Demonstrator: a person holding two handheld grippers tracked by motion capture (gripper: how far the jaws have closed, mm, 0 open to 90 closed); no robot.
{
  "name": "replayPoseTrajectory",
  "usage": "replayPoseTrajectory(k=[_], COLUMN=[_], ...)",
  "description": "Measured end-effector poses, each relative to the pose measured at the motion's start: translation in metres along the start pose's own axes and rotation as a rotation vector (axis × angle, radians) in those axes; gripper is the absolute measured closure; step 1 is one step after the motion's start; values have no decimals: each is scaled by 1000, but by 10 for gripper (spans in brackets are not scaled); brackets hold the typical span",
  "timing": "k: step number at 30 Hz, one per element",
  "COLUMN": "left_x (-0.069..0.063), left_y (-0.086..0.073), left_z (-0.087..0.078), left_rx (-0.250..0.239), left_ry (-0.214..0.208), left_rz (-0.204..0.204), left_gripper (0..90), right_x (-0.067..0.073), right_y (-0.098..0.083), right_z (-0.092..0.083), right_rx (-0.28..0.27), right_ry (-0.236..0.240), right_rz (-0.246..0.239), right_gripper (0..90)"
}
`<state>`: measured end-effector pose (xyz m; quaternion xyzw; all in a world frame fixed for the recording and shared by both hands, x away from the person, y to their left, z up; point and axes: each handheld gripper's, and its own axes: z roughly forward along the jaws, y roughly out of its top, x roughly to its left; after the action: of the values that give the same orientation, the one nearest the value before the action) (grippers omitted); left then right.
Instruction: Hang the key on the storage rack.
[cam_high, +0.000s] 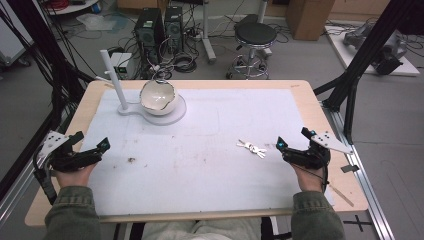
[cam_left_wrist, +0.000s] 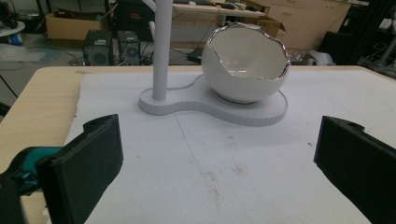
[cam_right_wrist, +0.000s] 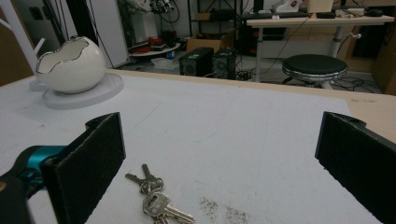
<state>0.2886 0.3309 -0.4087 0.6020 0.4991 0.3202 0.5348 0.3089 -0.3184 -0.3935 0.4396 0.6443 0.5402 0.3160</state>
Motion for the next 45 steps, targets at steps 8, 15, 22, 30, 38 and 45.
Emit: replayPoseTrajectory(k=[8, 15, 22, 30, 38, 45], left_x=[0, 0, 0, -5, -5, -6], left_y=[0, 0, -1, -3, -3, -4], left_z=[0, 1, 2, 2, 2, 3], left_rx=[-6, -5, 2, 5, 11, 8], left_ry=[4, 5, 5, -13, -6, -3], left_rz=[-2, -4, 4, 5, 9, 12], left_gripper=[17, 17, 17, 17, 17, 17], right_x=[1, 2, 3, 5, 14, 18], right_y=[0, -1, -1, -1, 4, 9], right_z=[0, 2, 2, 13, 26, 35], right_rx=[8, 14, 25, 76, 131, 182], right_ry=[5, 8, 9, 6, 41, 93], right_rz=[-4, -12, -4, 12, -64, -109], right_gripper=[5, 5, 5, 6, 6, 5])
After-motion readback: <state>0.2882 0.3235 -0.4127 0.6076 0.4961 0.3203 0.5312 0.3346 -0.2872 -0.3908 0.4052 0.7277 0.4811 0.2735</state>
